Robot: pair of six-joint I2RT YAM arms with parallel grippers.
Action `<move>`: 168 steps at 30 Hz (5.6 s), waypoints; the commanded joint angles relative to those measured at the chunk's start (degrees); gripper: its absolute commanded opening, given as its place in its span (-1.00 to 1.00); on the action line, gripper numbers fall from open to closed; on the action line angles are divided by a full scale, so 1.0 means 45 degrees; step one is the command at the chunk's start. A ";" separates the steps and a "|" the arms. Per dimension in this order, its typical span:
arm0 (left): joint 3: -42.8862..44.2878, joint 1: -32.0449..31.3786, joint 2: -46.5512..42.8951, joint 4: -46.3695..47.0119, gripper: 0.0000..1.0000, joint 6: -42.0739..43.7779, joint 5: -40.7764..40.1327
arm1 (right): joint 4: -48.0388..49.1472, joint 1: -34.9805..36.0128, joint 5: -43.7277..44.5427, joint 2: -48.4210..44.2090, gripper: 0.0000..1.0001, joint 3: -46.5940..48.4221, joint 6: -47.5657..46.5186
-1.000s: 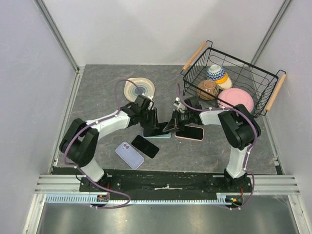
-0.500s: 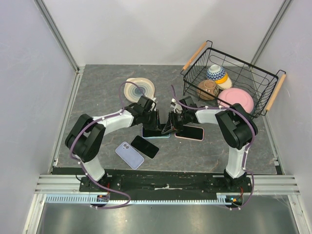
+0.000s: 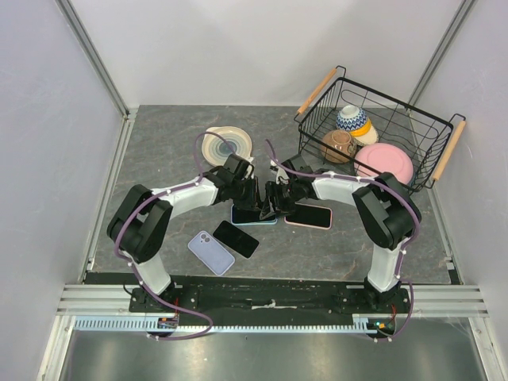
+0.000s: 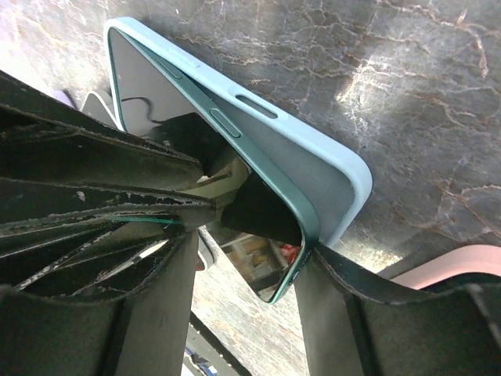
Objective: Put the phone into the phone case
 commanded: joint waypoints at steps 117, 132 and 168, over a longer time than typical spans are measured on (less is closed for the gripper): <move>-0.1145 -0.0684 -0.1522 0.1368 -0.77 -0.0247 0.0316 | -0.1526 -0.2230 -0.0285 -0.1727 -0.21 0.1593 -0.1203; 0.1102 -0.0684 0.1329 -0.1054 -0.76 0.0281 -0.0093 | -0.2368 -0.1389 0.1142 0.0968 -0.24 0.2453 -0.1809; 0.3094 -0.0547 0.4436 -0.3886 -0.76 -0.0285 -0.1011 | -0.3775 -0.0393 0.6143 0.2844 -0.32 0.2747 -0.2044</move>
